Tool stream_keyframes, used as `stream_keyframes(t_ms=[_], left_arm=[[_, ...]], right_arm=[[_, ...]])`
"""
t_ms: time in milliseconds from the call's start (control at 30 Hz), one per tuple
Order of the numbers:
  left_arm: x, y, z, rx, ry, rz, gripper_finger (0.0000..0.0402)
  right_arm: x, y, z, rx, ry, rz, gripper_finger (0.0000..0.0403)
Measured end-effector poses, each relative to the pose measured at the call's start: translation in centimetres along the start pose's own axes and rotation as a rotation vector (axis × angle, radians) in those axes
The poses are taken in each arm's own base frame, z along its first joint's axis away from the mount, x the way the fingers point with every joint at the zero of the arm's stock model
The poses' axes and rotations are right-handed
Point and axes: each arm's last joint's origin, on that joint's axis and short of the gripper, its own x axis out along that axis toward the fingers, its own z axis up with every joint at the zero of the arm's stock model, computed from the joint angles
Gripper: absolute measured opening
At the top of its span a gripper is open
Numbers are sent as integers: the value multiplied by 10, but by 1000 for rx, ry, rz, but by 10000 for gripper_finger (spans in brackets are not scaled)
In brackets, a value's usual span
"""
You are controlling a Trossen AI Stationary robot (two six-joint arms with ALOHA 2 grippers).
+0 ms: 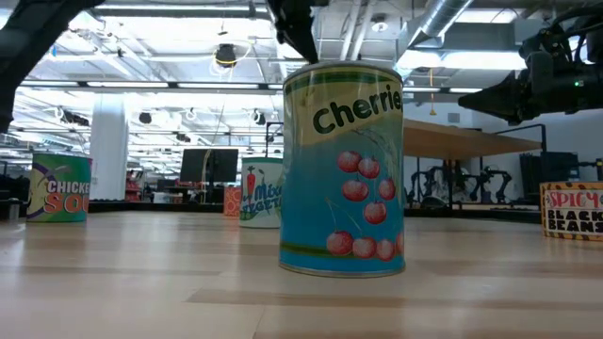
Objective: Pick and place cans onto a shelf
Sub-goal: Put the top can of cherries on the shelf
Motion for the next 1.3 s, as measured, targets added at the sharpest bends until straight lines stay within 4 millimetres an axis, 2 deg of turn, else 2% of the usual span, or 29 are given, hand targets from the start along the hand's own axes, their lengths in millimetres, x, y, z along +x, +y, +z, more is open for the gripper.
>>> stream_keyframes(t_ms=[233, 700, 1000, 1300], left_arm=[[24, -9, -1, 32, 69, -28, 0], [25, -15, 3, 39, 26, -81, 0], [37, -23, 4, 59, 60, -89, 0], [34, -24, 6, 62, 46, -86, 0]], right_arm=[[0, 0, 0, 0, 0, 1, 33], [0, 0, 0, 0, 0, 0, 33], [0, 0, 0, 0, 0, 0, 33], [0, 0, 0, 0, 0, 0, 33]])
